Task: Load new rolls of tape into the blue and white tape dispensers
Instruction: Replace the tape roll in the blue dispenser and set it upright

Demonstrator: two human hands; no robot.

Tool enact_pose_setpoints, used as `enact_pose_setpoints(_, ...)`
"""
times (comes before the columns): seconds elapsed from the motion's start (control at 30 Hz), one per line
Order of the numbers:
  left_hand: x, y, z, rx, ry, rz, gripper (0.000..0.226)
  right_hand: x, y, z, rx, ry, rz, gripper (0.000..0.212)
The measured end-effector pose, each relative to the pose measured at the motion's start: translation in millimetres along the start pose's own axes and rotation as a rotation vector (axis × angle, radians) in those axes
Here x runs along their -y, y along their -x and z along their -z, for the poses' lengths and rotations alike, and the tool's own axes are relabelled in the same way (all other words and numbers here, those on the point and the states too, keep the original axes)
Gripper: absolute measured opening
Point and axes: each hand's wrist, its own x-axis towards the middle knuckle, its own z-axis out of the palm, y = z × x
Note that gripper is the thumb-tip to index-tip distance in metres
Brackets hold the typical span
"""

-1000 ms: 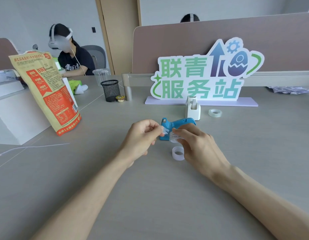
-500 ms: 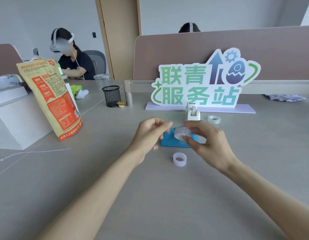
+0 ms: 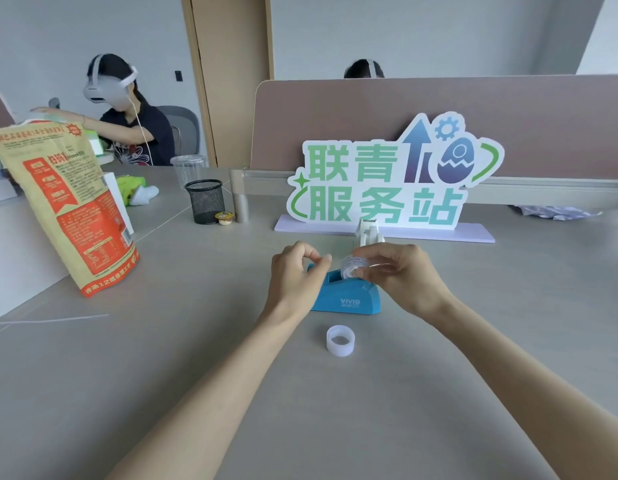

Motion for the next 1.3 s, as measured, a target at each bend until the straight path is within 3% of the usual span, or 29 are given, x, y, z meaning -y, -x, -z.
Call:
enact_pose_setpoints(0.6, 13.1, 1.0, -4.6, -0.019, -0.044, 0.019, 0.017, 14.8, 1.3, 8.5, 0.126, 0.443, 0.093, 0.029)
enact_pose_setpoints(0.83, 15.4, 0.0, -5.3, -0.023, 0.004, 0.049, 0.020, 24.0, 2.7, 14.5, 0.128, 0.449, 0.148, 0.024)
enact_pose_setpoints(1.1, 13.3, 0.9, -2.4, -0.012, 0.066, 0.105, 0.017, 20.4, 7.0, 2.9, -0.003, 0.510, 0.178, 0.023)
enact_pose_setpoints(1.3, 11.4, 0.6, -1.7, -0.007, 0.088, 0.132, 0.017, 15.6, 9.7, -3.7, -0.074, 0.395, 0.131, 0.026)
